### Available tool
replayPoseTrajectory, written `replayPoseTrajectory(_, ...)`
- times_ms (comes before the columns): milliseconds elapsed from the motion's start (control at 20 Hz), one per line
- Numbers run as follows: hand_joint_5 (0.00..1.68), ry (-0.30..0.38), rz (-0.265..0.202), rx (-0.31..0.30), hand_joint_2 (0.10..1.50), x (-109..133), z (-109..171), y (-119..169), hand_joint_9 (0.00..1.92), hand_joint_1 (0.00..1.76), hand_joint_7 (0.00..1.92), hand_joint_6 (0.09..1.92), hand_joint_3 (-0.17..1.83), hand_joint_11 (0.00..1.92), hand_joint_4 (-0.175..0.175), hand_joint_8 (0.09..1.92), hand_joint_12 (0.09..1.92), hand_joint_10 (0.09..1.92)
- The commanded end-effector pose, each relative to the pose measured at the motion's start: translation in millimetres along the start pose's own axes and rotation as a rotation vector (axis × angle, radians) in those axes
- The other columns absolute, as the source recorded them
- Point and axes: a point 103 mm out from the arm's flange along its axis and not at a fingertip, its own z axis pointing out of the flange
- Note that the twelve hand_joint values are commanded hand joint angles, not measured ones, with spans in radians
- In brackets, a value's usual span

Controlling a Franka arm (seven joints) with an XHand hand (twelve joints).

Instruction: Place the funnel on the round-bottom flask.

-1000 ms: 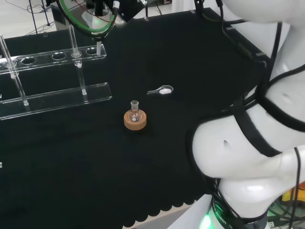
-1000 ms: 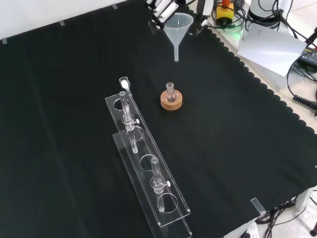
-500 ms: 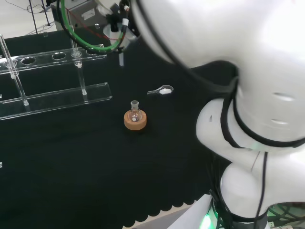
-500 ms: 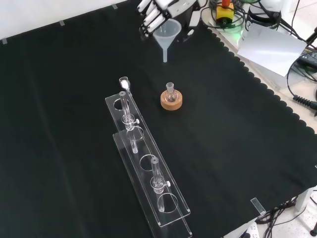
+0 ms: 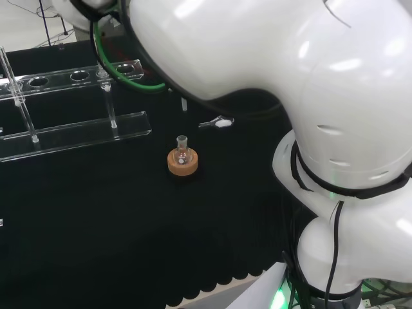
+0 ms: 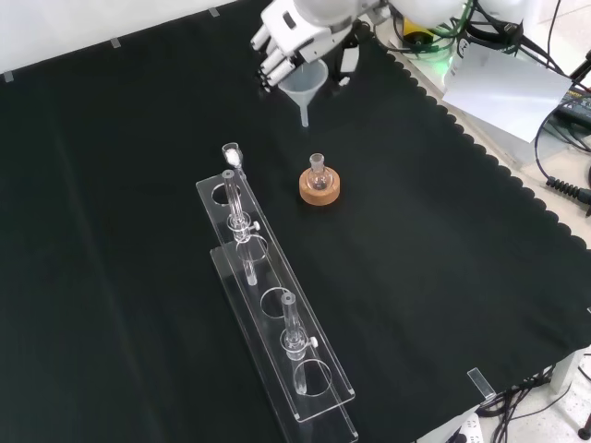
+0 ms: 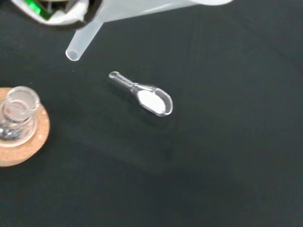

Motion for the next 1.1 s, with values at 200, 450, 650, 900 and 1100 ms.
replayPoseTrajectory(200, 0.69, -0.035, -0.063, 0.001, 0.66, 44, 23, -7, 1.03, 0.95, 0.72, 0.86, 0.76, 0.66, -0.031, 0.74, 1.2, 0.56)
replayPoseTrajectory(450, 0.69, -0.031, -0.05, -0.006, 0.66, 54, 33, -7, 1.03, 0.95, 0.72, 0.86, 0.76, 0.66, -0.031, 0.74, 1.2, 0.56)
replayPoseTrajectory(650, 0.69, -0.014, -0.038, -0.021, 0.67, 50, 40, -7, 1.03, 0.95, 0.72, 0.86, 0.76, 0.66, -0.032, 0.74, 1.2, 0.56)
replayPoseTrajectory(900, 0.68, -0.022, -0.024, -0.023, 0.67, 51, 42, -6, 1.03, 0.95, 0.72, 0.86, 0.77, 0.66, -0.034, 0.74, 1.2, 0.56)
replayPoseTrajectory(1100, 0.68, -0.013, -0.023, -0.031, 0.68, 49, 43, -3, 1.03, 0.95, 0.71, 0.87, 0.77, 0.66, -0.035, 0.74, 1.2, 0.56)
